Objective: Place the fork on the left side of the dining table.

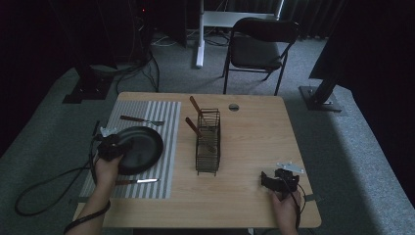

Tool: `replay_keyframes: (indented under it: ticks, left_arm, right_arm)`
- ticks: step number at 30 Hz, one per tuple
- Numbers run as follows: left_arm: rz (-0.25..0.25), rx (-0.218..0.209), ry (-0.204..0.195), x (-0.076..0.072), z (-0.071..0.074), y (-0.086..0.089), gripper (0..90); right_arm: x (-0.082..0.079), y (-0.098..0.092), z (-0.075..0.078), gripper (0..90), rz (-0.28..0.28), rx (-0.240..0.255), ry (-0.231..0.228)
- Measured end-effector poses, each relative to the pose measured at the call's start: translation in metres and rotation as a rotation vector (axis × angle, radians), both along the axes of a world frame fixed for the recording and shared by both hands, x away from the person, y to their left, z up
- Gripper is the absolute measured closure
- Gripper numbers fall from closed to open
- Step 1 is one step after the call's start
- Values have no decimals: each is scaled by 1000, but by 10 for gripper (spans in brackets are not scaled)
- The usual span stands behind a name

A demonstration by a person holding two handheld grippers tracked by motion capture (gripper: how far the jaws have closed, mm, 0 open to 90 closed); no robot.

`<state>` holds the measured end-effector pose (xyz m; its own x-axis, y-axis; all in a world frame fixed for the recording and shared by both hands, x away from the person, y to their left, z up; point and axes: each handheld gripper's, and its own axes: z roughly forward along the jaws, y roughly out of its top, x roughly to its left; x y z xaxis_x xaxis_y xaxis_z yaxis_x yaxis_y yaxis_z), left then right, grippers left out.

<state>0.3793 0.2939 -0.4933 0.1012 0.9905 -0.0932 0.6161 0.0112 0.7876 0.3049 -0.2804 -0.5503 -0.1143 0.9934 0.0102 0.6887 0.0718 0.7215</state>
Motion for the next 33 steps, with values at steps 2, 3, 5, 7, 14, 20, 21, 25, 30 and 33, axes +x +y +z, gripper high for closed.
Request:
replay_keyframes:
  ticks: [2, 3, 5, 7, 14, 20, 21, 25, 30, 33]
  left_arm:
    - [-4, -10, -13, -6, 0, -1, 376]
    - [-2, 6, -19, -9, 0, -1, 376]
    - [3, 40, -43, -15, 0, -2, 376]
    - [7, 27, -47, -21, 0, -1, 375]
    - [-20, 4, -58, -40, 0, 1, 375]
    - [-42, -8, -67, -55, 0, -1, 376]
    - [-42, -8, -67, -55, 0, -1, 375]
    - [-64, 7, -78, -65, -2, -5, 336]
    - [-78, -4, -96, -77, -4, -5, 330]
    - [-80, -6, -93, -87, -8, -3, 330]
  right_arm:
    - [0, 0, 0, 127, 0, 0, 0]
    - [0, 0, 0, 127, 0, 0, 0]
    - [0, 0, 0, 127, 0, -1, -1]
    - [0, 0, 0, 127, 0, 0, 0]
    - [0, 0, 0, 127, 0, 0, 0]
    - [0, 0, 0, 127, 0, 0, 0]
    - [0, 0, 0, 127, 0, 0, 0]
    - [0, 0, 0, 127, 0, 0, 0]
    - [0, 0, 0, 127, 0, -1, 0]
    - [0, 0, 0, 127, 0, 0, 0]
